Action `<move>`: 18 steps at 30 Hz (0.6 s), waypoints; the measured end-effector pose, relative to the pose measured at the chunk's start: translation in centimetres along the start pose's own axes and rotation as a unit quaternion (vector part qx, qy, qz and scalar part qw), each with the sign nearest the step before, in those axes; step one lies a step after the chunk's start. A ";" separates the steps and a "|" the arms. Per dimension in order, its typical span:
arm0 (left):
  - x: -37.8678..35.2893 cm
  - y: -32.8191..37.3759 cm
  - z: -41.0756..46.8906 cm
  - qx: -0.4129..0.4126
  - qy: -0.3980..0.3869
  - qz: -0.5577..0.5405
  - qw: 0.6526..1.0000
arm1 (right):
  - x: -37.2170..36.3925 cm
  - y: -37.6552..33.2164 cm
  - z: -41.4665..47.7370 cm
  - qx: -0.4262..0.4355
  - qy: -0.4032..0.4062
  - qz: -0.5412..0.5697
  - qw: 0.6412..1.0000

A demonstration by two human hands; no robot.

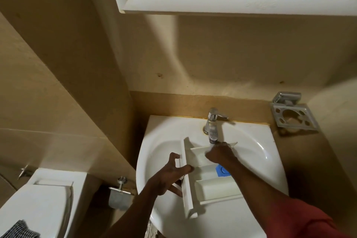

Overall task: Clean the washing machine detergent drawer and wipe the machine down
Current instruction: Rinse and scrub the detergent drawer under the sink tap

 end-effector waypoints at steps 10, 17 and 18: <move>0.0 0.1 -0.1 -0.015 0.016 -0.007 1.000 | -3.1 -7.9 -1.4 0.139 -0.097 0.027 0.985; 0.3 0.1 -0.4 -0.017 0.019 -0.017 1.000 | -2.3 -5.2 -2.4 0.152 -0.190 0.057 0.968; 0.5 -0.1 -0.5 -0.017 0.021 -0.021 0.999 | -2.1 -4.1 -2.3 0.143 -0.193 0.057 0.969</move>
Point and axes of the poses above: each hand's wrist, its own z-axis towards the middle knuckle, its own x-axis out of the back of the hand, y = z × x, the point moved 10 cm from there along z, towards the middle knuckle, and after that the axes turned 13 degrees about x, right-handed, at the moved point
